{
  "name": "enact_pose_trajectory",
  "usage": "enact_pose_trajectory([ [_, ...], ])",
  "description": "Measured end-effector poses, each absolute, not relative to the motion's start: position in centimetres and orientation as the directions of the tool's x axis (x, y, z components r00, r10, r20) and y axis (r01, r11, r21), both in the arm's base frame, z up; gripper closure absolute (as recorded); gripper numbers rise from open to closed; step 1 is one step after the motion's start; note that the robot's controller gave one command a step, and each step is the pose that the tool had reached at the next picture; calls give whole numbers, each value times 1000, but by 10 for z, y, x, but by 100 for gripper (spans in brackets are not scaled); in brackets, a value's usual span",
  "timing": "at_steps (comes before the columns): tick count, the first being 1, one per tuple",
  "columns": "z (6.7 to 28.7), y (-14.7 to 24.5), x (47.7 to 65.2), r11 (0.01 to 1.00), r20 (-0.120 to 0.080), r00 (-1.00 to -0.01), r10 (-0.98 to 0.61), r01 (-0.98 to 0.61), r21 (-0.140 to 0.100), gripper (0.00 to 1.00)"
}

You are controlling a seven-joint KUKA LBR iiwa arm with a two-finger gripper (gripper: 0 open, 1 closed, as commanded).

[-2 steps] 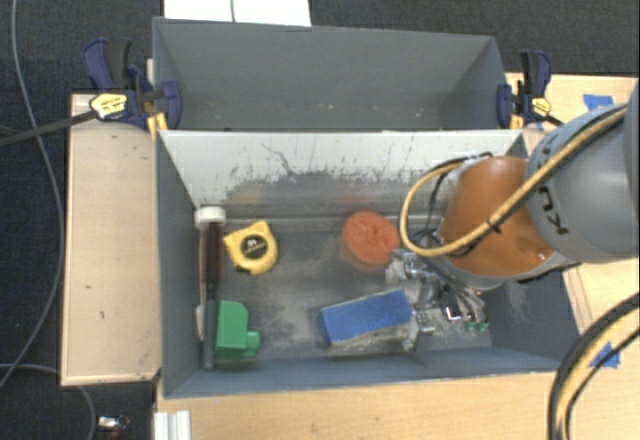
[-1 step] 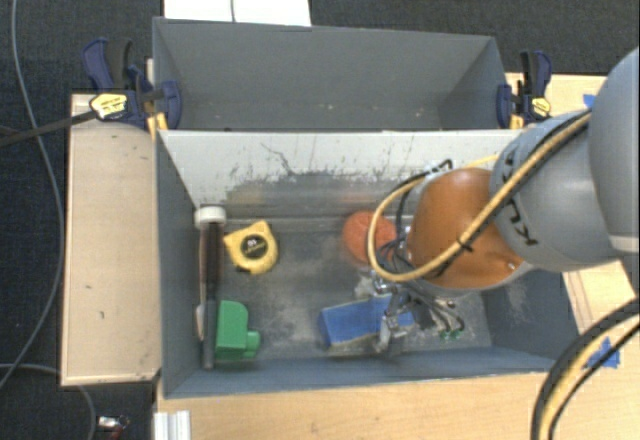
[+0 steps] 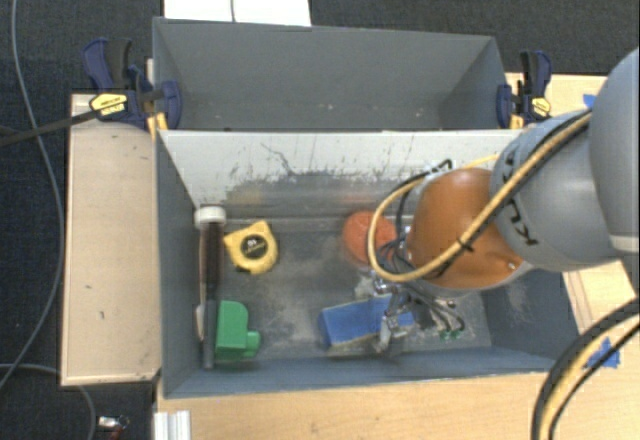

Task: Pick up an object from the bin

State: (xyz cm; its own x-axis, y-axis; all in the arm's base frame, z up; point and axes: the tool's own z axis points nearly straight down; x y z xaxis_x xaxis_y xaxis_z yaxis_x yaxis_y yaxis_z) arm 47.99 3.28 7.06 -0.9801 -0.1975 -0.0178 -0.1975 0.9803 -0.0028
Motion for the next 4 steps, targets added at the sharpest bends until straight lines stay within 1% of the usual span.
enact_pose_trajectory([
  [4, 71, 33, 480, 978, -18, -978, -209, -209, -4, 100],
])
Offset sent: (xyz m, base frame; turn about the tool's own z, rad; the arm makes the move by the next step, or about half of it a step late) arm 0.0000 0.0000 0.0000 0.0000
